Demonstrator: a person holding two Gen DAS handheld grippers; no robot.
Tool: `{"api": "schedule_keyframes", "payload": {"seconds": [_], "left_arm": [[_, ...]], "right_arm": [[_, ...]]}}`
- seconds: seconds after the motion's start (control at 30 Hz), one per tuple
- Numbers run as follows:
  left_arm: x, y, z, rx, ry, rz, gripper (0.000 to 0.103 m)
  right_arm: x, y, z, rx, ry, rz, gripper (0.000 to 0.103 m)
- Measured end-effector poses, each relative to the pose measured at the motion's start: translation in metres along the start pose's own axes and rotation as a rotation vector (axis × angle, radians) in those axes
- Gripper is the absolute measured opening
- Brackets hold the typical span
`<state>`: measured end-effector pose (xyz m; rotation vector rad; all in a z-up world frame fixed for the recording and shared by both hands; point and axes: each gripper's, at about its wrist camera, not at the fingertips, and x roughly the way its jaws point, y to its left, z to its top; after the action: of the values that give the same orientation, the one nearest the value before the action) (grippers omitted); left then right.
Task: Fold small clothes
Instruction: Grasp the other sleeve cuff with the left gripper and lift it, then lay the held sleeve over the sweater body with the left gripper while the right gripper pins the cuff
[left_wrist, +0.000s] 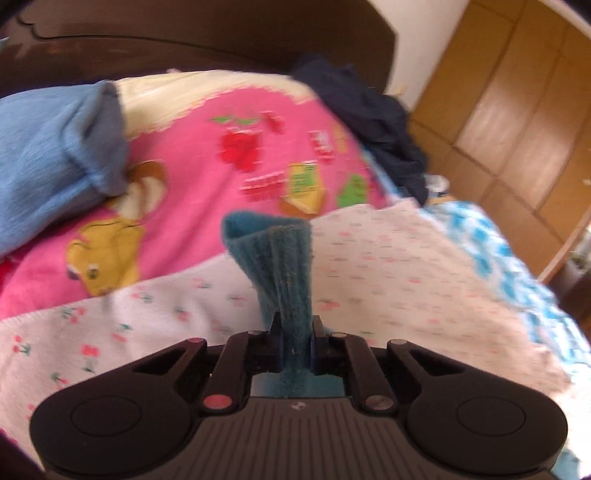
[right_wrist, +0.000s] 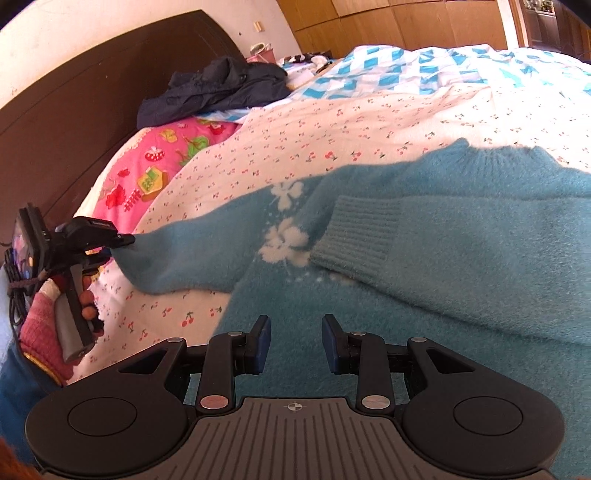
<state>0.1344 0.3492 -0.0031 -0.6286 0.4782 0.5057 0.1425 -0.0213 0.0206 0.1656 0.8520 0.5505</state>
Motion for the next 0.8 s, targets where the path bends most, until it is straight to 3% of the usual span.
{"api": "schedule_keyframes", "payload": {"seconds": [0.13,0.23,0.33,0.43,0.57,0.6,0.67,0.8], "left_arm": [[-0.028,-0.057,-0.019,0.125,0.021,-0.185,0.016],[-0.051,-0.099,-0.052,0.220,0.091,-0.372,0.016],[-0.067,-0.139,-0.099,0.360,0.191,-0.473,0.016],[-0.076,-0.160,-0.143,0.492,0.273,-0.480,0.017],[-0.085,-0.169,-0.172,0.638,0.288,-0.427,0.019],[-0.085,-0.169,-0.172,0.637,0.286,-0.425,0.019],[-0.084,-0.168,-0.170,0.620,0.283,-0.428,0.019],[-0.081,-0.162,-0.172,0.603,0.279,-0.426,0.019]], "right_arm": [[-0.012,-0.012,0.001,0.036,-0.026,-0.017,0.031],[-0.024,-0.026,0.000,0.080,-0.044,-0.043,0.031],[-0.034,-0.041,-0.002,0.125,-0.056,-0.069,0.031],[-0.042,-0.057,-0.005,0.160,-0.062,-0.084,0.032],[-0.042,-0.075,-0.003,0.236,-0.053,-0.045,0.033],[-0.039,-0.077,-0.001,0.260,-0.044,-0.026,0.034],[-0.031,-0.082,0.003,0.306,-0.028,0.019,0.047],[-0.013,-0.085,0.010,0.422,-0.012,0.132,0.055]]}}
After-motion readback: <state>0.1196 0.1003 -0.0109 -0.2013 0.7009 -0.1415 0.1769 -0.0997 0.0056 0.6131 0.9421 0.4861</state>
